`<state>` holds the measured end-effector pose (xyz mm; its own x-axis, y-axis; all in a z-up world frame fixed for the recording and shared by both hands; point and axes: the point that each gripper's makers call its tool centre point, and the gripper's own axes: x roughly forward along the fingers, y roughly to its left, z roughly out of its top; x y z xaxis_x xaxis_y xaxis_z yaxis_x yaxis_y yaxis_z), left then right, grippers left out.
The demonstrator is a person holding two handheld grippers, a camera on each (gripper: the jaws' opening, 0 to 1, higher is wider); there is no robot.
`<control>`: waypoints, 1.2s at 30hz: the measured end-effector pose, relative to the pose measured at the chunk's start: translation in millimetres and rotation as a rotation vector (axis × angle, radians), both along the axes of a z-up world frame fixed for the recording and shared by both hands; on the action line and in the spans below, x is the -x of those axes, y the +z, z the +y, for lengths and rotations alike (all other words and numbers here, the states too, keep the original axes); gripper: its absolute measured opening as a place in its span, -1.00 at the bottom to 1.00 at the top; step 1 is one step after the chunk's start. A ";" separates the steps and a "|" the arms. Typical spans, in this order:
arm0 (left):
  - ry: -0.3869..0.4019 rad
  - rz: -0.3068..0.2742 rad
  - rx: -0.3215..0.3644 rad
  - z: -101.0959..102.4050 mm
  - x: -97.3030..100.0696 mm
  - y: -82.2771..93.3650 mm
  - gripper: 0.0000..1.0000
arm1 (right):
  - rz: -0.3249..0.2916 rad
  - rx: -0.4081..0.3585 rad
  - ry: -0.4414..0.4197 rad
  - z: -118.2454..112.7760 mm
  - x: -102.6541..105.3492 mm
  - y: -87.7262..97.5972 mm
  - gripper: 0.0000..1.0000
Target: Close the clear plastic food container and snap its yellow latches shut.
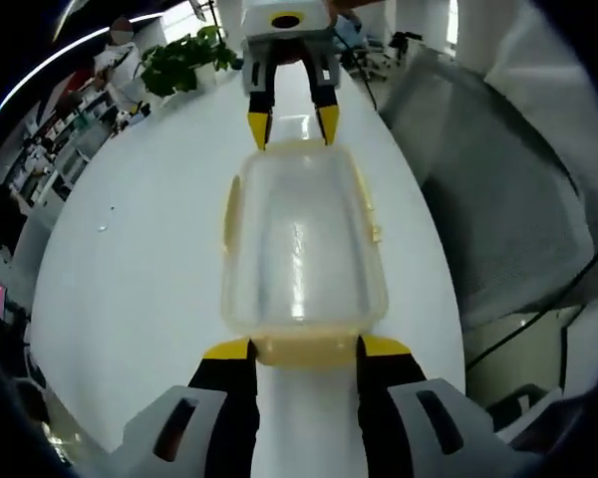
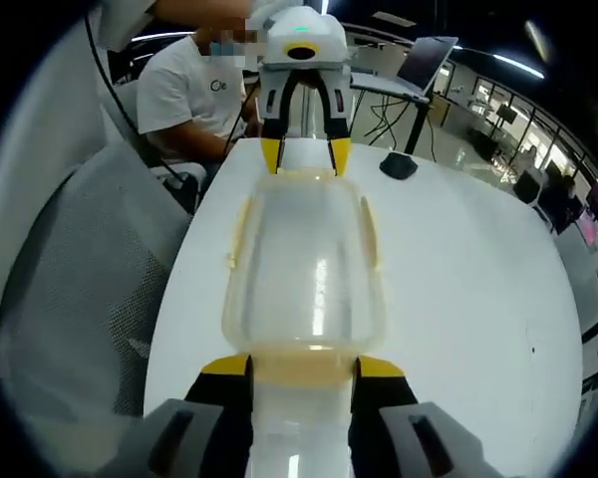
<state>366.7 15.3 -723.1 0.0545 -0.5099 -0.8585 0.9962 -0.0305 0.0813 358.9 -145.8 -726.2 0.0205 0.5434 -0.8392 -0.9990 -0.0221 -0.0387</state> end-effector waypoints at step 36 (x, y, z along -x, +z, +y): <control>-0.026 0.006 -0.047 -143.0 10.3 19.6 -0.29 | 0.005 0.038 -0.026 -142.1 14.4 22.8 -0.30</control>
<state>356.3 -127.7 -703.5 0.0371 -0.4697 -0.8820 0.9955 -0.0596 0.0736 344.5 -287.9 -703.4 0.0297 0.5101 -0.8596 -0.9994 0.0025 -0.0331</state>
